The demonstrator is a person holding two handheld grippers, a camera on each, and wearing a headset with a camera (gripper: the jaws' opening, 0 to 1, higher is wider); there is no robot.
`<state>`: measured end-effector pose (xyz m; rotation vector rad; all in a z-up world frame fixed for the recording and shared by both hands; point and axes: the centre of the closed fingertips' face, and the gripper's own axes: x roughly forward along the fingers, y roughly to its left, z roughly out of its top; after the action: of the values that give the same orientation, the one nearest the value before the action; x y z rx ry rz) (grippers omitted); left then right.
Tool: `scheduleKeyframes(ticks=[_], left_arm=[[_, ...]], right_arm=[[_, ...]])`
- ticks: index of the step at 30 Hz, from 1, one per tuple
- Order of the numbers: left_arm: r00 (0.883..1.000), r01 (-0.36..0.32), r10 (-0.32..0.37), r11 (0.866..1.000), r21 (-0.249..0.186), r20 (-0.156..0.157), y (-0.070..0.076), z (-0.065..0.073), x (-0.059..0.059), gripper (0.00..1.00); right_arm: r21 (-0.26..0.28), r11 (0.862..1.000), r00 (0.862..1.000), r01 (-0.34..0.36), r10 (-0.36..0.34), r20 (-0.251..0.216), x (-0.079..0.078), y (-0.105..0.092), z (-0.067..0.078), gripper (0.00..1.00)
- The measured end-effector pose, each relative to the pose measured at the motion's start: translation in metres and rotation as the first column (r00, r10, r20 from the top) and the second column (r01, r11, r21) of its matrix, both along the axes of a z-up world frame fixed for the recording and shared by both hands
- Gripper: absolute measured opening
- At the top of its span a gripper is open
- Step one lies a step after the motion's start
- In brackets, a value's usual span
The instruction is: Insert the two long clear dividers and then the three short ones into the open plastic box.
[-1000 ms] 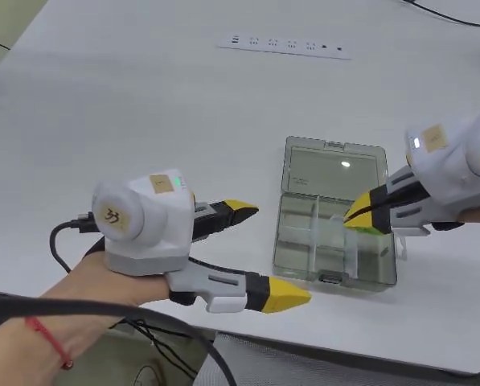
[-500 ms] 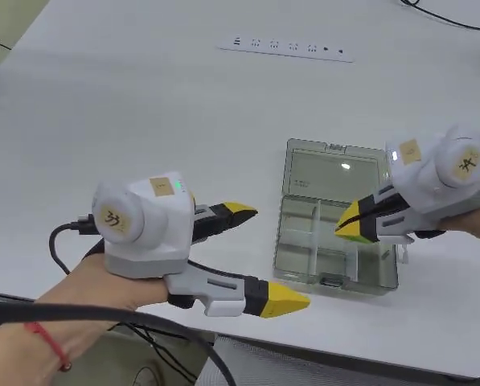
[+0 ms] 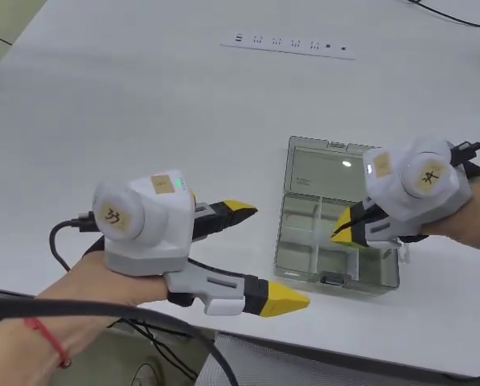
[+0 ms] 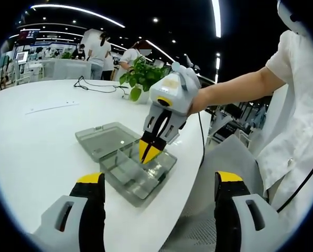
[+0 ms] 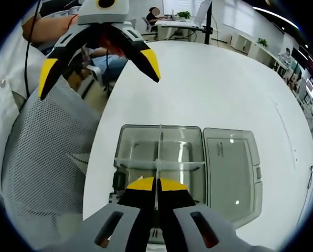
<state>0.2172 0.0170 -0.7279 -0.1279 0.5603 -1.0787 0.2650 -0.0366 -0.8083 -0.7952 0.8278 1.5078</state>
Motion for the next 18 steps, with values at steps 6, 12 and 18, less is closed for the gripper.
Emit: scheduleKeyframes(ticks=[6,12,18], left_arm=[[1.0,-0.001,0.001,1.0,-0.003,0.002,-0.0007,0.0008,0.0014,0.88],[1.0,0.004,-0.004,1.0,-0.001,0.004,-0.001,0.0014,0.0022,0.88],[1.0,0.006,-0.006,1.0,0.007,0.006,0.0001,0.001,0.0016,0.88]], right_arm=[[-0.01,1.0,1.0,0.006,-0.006,0.0,0.0009,-0.0013,-0.0021,0.02],[-0.022,1.0,1.0,-0.001,0.001,0.011,0.0027,-0.0024,-0.0053,0.02],[-0.006,1.0,1.0,0.031,-0.031,0.004,0.0033,-0.0024,-0.0038,0.05]])
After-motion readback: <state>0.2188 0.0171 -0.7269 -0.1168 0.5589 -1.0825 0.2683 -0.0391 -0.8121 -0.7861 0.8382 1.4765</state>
